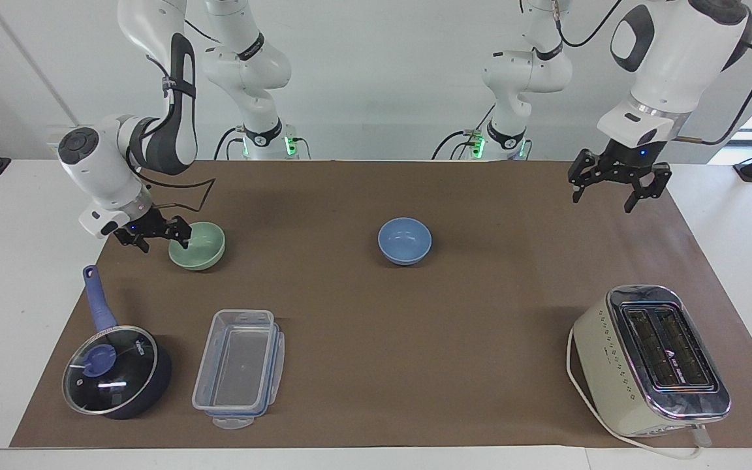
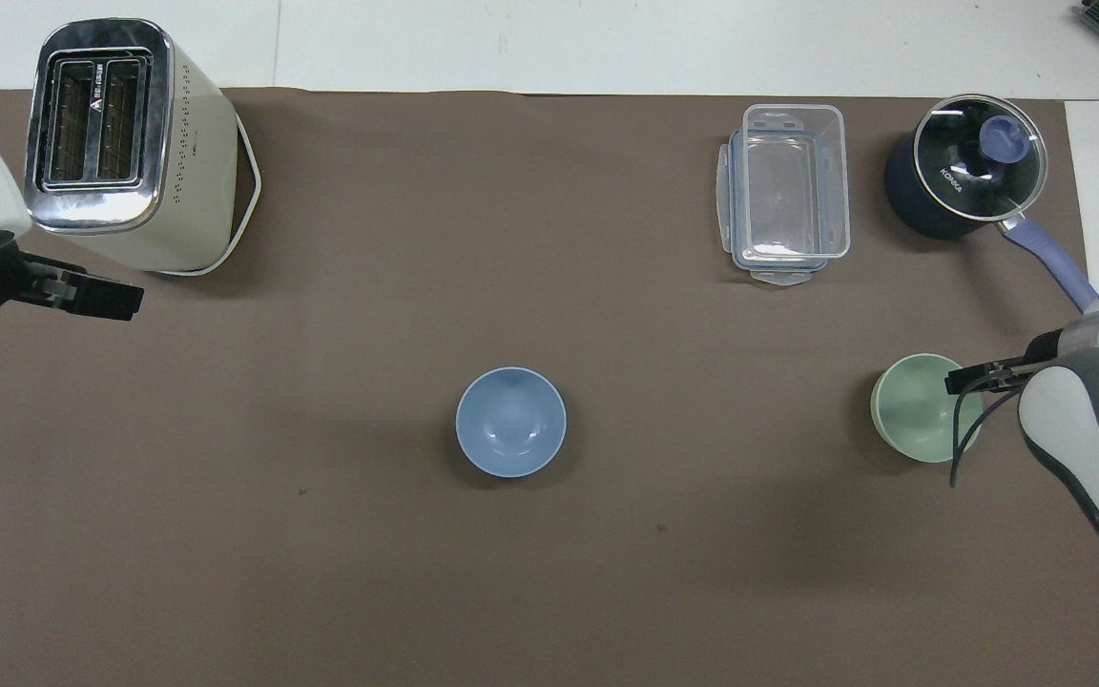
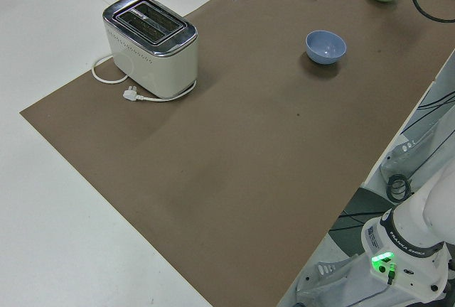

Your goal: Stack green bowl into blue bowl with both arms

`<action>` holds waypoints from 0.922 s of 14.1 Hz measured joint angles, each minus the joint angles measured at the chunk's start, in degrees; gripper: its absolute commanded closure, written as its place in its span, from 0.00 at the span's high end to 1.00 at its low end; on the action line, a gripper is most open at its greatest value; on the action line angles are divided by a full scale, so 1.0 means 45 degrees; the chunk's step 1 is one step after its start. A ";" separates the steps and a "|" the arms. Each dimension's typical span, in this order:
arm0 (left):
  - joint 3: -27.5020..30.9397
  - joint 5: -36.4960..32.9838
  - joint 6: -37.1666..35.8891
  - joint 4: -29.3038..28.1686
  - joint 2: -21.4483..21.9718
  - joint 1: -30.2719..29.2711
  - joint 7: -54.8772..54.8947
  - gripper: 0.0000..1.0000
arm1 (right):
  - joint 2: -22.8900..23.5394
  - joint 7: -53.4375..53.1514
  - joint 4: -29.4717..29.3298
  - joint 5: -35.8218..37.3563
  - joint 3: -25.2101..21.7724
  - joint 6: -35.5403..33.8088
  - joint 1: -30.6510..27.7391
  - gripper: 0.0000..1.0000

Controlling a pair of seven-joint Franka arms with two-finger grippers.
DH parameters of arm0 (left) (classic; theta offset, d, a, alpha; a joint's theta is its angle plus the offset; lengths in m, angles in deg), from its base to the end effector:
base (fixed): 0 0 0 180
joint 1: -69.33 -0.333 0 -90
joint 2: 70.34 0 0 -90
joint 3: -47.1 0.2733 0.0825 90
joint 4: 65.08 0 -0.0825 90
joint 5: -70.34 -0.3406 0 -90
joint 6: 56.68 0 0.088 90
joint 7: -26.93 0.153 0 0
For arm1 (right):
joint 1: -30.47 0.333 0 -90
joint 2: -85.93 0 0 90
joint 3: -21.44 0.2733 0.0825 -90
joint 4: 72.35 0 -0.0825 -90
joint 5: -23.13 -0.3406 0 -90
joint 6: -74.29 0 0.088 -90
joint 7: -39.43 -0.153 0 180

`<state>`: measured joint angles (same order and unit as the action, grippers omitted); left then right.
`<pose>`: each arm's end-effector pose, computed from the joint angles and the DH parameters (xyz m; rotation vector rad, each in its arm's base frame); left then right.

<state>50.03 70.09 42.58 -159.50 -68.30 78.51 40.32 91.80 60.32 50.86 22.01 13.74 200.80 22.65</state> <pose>0.5192 -0.0559 0.5360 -3.0801 0.5337 -0.1872 0.4893 -0.1347 0.2894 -3.1229 -0.1283 0.0643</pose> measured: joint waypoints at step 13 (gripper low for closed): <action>0.0066 -0.0066 -0.3335 0.2381 -0.0765 -0.0206 0.0102 1.00 | 0.0214 -0.0027 0.0739 -0.0993 -0.0001 0.0651 -0.0156 0.00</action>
<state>50.33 69.79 27.57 -148.78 -71.74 77.58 40.78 92.77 60.20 54.19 17.54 13.74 203.73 21.95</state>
